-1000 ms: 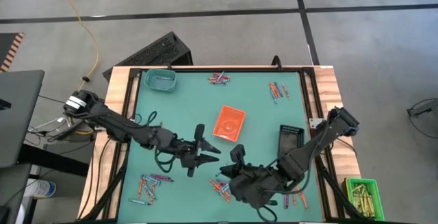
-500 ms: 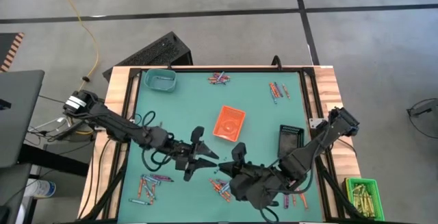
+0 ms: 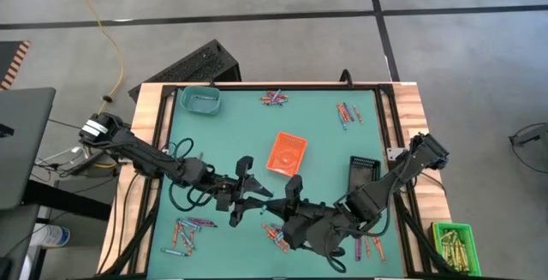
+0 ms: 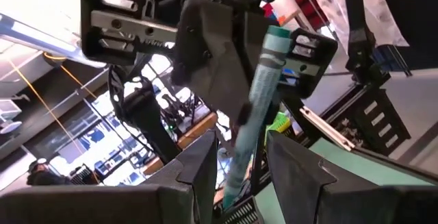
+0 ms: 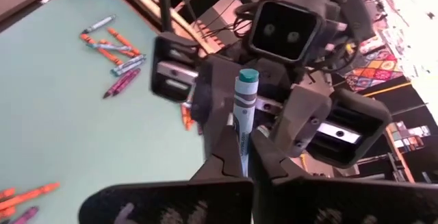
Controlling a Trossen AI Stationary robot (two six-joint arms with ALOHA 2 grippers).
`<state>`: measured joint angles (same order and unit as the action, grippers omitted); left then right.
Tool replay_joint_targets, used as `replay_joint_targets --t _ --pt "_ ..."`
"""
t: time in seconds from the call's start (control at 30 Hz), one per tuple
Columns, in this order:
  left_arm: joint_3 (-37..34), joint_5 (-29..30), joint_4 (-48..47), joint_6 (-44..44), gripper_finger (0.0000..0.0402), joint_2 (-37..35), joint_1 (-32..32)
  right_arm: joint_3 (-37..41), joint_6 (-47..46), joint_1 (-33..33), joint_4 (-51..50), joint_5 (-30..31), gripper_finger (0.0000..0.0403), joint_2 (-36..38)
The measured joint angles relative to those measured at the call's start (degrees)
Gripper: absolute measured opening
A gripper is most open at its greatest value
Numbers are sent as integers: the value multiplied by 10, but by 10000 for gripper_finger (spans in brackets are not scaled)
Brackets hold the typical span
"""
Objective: Sort crayons
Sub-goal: Put the blue crayon into the blue bin
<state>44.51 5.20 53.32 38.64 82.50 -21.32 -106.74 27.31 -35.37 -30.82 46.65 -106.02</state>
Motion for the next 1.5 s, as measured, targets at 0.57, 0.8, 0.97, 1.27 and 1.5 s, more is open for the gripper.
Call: replay_joint_targets --t 0.57,0.8,0.97,1.27,1.5 --pt "0 8 14 6 50 0 -1 0 16 22 20 -1 0 0" --pt "0 44 6 42 10 0 -6 1 3 21 17 25 0 0" --pt "0 76 0 66 10 0 -14 1 -30 25 -5 26 4 -1" --pt "0 149 -75 87 9 0 3 1 -168 45 -120 36 129 -1" --pt "0 195 -191 64 9 0 68 0 -348 38 -275 76 198 -1"
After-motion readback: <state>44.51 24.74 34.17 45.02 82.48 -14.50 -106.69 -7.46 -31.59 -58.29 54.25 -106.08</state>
